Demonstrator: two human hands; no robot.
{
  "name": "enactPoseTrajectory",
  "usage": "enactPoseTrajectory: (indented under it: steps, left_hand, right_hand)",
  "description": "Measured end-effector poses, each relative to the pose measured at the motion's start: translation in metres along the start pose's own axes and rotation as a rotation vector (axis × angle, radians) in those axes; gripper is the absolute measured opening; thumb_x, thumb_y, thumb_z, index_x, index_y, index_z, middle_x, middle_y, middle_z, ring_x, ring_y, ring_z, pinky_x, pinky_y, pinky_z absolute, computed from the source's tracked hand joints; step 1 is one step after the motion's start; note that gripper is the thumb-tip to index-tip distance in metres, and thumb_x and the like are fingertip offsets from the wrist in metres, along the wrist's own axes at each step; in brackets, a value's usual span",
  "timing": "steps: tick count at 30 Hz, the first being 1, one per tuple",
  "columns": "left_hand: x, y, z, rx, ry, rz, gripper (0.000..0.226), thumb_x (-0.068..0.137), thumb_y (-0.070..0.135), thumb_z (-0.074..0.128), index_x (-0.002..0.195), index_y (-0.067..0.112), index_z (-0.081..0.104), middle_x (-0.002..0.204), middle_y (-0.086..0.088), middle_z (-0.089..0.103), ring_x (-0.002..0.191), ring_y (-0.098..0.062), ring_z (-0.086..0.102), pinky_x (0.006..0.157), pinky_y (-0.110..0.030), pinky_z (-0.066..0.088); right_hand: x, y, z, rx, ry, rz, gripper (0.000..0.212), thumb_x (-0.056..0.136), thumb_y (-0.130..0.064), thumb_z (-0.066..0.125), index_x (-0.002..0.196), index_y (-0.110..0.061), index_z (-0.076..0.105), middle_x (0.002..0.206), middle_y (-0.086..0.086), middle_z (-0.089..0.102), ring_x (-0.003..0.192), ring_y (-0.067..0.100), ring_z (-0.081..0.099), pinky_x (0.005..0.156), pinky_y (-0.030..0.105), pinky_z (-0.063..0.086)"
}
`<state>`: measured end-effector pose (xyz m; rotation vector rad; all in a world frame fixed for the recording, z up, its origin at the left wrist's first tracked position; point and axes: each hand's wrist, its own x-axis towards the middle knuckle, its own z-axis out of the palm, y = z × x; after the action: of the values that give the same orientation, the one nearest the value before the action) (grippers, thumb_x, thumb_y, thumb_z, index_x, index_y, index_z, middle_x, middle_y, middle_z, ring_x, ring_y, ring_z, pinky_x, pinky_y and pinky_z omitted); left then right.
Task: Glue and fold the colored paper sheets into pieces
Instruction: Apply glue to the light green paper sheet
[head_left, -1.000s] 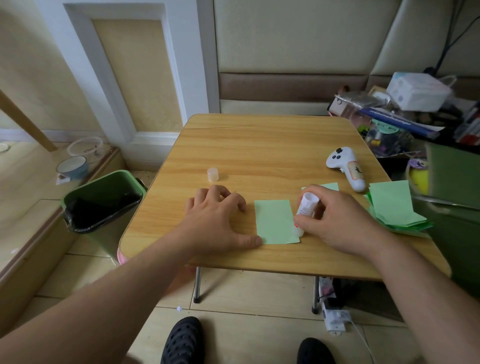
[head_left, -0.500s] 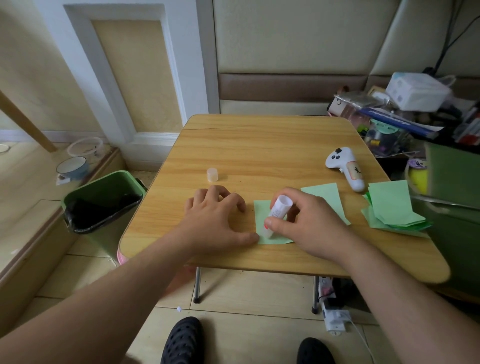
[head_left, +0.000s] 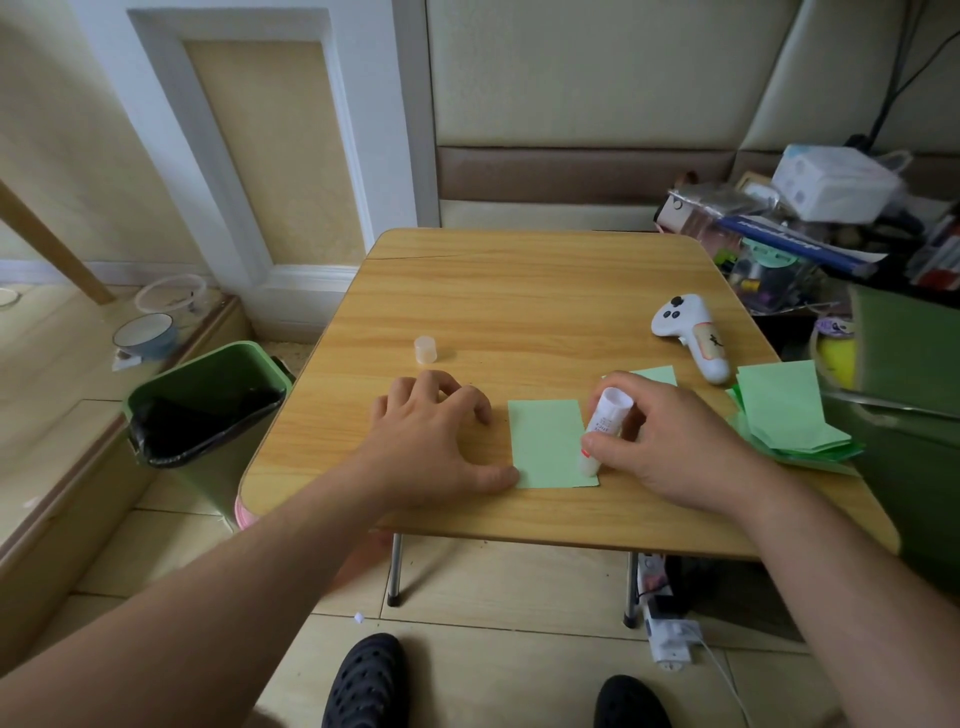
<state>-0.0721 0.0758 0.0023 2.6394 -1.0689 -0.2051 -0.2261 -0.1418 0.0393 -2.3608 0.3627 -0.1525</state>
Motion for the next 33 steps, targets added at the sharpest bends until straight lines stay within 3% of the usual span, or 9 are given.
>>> enactPoseTrajectory:
  steps: [3, 6, 10, 16, 19, 22, 24, 33]
  left_hand:
    - [0.000, 0.000, 0.000, -0.002, -0.005, 0.006, 0.065, 0.065, 0.089, 0.062, 0.117, 0.054, 0.043, 0.134, 0.015, 0.030, 0.133, -0.019, 0.024, 0.108, -0.039, 0.020]
    - [0.000, -0.001, -0.002, -0.013, -0.019, 0.006, 0.063, 0.068, 0.087, 0.063, 0.118, 0.054, 0.045, 0.134, 0.015, 0.030, 0.133, -0.019, 0.023, 0.107, -0.038, 0.019]
    - [0.002, -0.003, -0.003, -0.073, -0.018, -0.018, 0.048, 0.078, 0.076, 0.063, 0.118, 0.054, 0.051, 0.133, 0.015, 0.033, 0.133, -0.021, 0.025, 0.109, -0.039, 0.020]
    - [0.002, -0.001, 0.001, -0.037, 0.016, -0.011, 0.047, 0.077, 0.076, 0.062, 0.117, 0.053, 0.049, 0.132, 0.013, 0.033, 0.132, -0.021, 0.025, 0.107, -0.038, 0.020]
    - [0.002, -0.001, 0.003, -0.039, 0.046, -0.018, 0.042, 0.082, 0.075, 0.058, 0.115, 0.052, 0.050, 0.130, 0.014, 0.035, 0.130, -0.021, 0.027, 0.104, -0.036, 0.019]
    - [0.002, -0.001, 0.007, -0.015, 0.062, -0.011, 0.050, 0.077, 0.084, 0.053, 0.115, 0.051, 0.048, 0.128, 0.014, 0.034, 0.128, -0.020, 0.027, 0.104, -0.038, 0.021]
    - [0.001, 0.000, 0.008, 0.007, 0.072, -0.007, 0.057, 0.071, 0.088, 0.053, 0.115, 0.052, 0.046, 0.128, 0.015, 0.035, 0.127, -0.019, 0.028, 0.106, -0.039, 0.023]
    - [0.001, 0.000, 0.008, 0.009, 0.067, -0.002, 0.057, 0.071, 0.088, 0.056, 0.115, 0.053, 0.046, 0.132, 0.014, 0.034, 0.130, -0.019, 0.027, 0.106, -0.039, 0.021]
  right_hand:
    - [0.000, 0.002, -0.002, -0.033, 0.009, 0.016, 0.015, 0.088, -0.030, 0.075, 0.094, -0.030, 0.061, 0.075, -0.017, 0.066, 0.050, 0.006, 0.045, 0.058, 0.032, 0.041]
    - [0.002, 0.000, -0.003, -0.042, 0.051, 0.024, 0.016, 0.085, -0.031, 0.075, 0.089, -0.030, 0.060, 0.076, -0.004, 0.065, 0.053, 0.006, 0.046, 0.059, 0.034, 0.044]
    - [0.005, -0.012, 0.004, 0.055, 0.146, -0.024, 0.017, 0.083, -0.029, 0.074, 0.085, -0.021, 0.059, 0.077, 0.003, 0.066, 0.070, 0.022, 0.056, 0.065, 0.040, 0.049]
    - [0.005, -0.024, 0.027, 0.091, 0.023, -0.073, 0.020, 0.086, -0.037, 0.076, 0.087, -0.027, 0.059, 0.080, 0.010, 0.068, 0.066, 0.030, 0.056, 0.062, 0.043, 0.050]
    - [0.006, -0.024, 0.032, 0.076, -0.021, -0.075, 0.020, 0.087, -0.038, 0.076, 0.089, -0.031, 0.058, 0.082, 0.011, 0.068, 0.063, 0.028, 0.054, 0.061, 0.043, 0.050]
    - [0.007, -0.022, 0.031, 0.066, -0.040, -0.071, 0.020, 0.087, -0.037, 0.077, 0.091, -0.030, 0.058, 0.081, 0.006, 0.068, 0.060, 0.024, 0.052, 0.060, 0.041, 0.049]
    - [0.006, -0.019, 0.028, 0.057, -0.046, -0.060, 0.020, 0.087, -0.036, 0.077, 0.092, -0.030, 0.058, 0.078, 0.004, 0.067, 0.055, 0.014, 0.047, 0.058, 0.038, 0.046]
    - [0.000, -0.007, 0.002, -0.047, -0.012, 0.020, 0.017, 0.085, -0.029, 0.074, 0.092, -0.026, 0.058, 0.076, -0.006, 0.066, 0.052, 0.008, 0.043, 0.061, 0.036, 0.044]
